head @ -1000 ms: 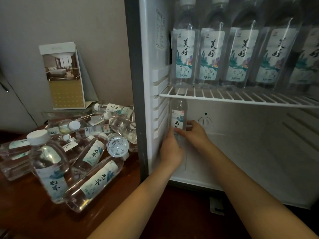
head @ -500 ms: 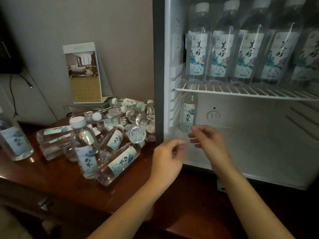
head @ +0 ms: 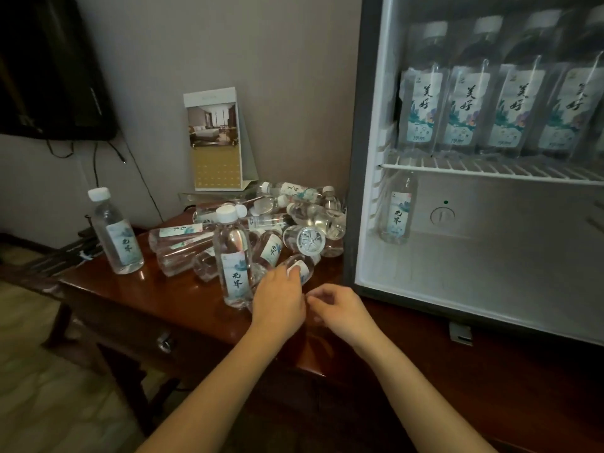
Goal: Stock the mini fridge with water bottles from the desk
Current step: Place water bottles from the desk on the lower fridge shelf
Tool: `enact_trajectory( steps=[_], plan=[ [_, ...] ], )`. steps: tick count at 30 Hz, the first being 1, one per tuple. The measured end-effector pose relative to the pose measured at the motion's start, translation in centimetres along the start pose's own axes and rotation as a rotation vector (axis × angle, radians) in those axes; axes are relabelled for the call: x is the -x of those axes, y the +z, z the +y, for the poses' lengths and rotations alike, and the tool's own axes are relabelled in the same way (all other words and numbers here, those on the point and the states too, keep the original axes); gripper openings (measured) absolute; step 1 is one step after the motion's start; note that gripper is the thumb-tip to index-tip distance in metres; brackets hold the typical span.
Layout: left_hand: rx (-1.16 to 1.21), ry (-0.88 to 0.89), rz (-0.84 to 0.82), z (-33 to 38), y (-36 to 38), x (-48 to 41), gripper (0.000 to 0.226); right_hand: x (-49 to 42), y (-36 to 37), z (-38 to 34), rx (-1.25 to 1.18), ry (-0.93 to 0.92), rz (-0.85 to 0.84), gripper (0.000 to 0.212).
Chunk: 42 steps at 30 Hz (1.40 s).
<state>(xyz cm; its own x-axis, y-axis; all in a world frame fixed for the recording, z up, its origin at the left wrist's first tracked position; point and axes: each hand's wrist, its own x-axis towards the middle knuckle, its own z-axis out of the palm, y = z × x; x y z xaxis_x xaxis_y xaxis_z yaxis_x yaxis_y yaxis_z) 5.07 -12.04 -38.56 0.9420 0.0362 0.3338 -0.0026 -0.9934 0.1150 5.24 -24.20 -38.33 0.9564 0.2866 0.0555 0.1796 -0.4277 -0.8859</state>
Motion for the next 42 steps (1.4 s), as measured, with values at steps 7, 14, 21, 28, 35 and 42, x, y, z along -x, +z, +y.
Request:
enact_trajectory(
  steps=[7,14,21,28,35,42],
  plan=[
    [-0.257,-0.139,-0.048,1.2,0.6,-1.6,0.055,1.1,-0.5,0.9,-0.045,0.162,0.036,0.013],
    [-0.249,-0.178,-0.156,0.2,-0.4,-2.1,0.058,1.3,-1.6,1.4,-0.101,0.258,0.104,0.014],
    [-0.088,-0.123,-0.139,-1.0,-1.4,0.4,0.060,1.3,0.1,0.9,-0.127,0.266,0.120,0.014],
    [-0.043,-0.089,-0.112,-1.8,-1.5,1.6,0.064,1.8,0.9,0.7,-0.148,0.276,0.128,0.031],
    [0.010,-0.085,-0.079,-1.9,-1.1,2.2,0.072,2.1,0.6,0.8,-0.160,0.312,0.130,0.033],
    [0.368,-0.146,0.024,-2.0,-1.2,3.1,0.061,2.7,0.3,0.1,-0.330,0.302,0.013,0.052]
  ],
)
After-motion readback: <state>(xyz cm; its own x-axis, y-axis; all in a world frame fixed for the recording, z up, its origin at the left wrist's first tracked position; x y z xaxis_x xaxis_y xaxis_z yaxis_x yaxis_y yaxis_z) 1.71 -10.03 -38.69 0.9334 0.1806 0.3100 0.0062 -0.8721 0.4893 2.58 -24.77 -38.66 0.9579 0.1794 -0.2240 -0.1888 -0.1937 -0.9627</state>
